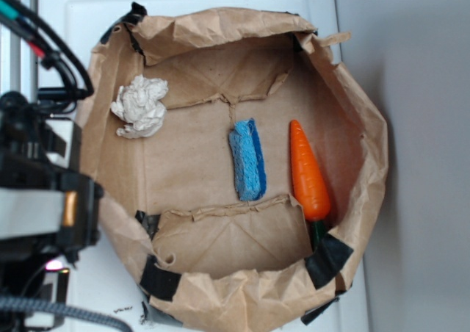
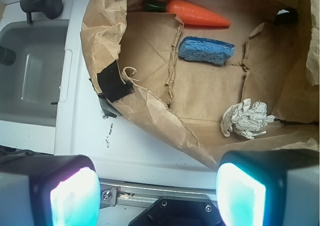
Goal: Grab the white paper.
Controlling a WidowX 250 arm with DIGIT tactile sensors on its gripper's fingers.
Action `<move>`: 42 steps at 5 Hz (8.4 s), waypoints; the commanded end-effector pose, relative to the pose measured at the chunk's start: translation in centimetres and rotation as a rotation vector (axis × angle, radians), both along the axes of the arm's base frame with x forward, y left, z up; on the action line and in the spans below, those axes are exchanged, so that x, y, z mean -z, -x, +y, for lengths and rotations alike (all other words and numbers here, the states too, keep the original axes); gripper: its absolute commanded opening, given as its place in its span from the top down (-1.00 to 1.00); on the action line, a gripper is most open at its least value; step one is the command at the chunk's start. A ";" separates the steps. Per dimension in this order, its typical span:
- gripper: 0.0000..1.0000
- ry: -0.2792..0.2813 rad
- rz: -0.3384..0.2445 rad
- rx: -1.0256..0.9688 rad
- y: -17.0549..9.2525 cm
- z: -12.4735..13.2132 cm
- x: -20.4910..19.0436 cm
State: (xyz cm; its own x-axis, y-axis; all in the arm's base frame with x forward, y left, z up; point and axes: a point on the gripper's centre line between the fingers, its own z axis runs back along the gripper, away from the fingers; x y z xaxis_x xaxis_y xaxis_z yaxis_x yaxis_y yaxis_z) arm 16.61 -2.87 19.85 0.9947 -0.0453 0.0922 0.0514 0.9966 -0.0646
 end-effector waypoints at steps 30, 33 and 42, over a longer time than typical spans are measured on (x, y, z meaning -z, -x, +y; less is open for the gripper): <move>1.00 -0.143 0.163 0.058 -5.4 9.3 13.5; 1.00 -0.041 0.132 0.053 -6.8 9.3 6.4; -1.00 -0.149 0.052 -0.042 -8.1 9.0 17.4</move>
State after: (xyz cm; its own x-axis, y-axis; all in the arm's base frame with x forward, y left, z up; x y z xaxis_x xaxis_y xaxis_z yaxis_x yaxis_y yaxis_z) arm 24.15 6.06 1.77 0.9999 0.0011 0.0125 -0.0021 0.9971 0.0765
